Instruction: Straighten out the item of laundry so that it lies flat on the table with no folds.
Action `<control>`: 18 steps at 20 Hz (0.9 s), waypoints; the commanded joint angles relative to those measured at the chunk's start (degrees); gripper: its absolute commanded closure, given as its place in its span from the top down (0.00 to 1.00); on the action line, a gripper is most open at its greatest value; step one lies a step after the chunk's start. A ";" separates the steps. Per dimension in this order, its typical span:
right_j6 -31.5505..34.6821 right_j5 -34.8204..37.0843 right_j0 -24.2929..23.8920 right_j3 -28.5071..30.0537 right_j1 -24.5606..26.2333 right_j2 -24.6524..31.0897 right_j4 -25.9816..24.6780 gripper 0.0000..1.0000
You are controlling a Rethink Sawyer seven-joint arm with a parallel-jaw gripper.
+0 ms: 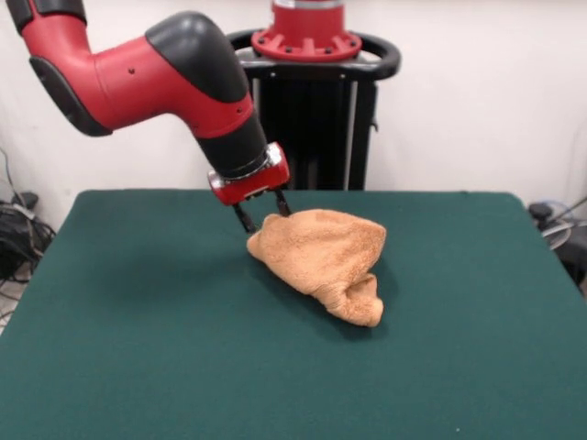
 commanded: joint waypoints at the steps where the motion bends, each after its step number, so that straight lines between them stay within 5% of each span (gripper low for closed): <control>1: -5.94 2.30 1.60 -6.79 0.30 -3.63 -2.29 1.00; 18: -3.97 -0.06 -4.30 -1.85 9.80 0.32 8.15 1.00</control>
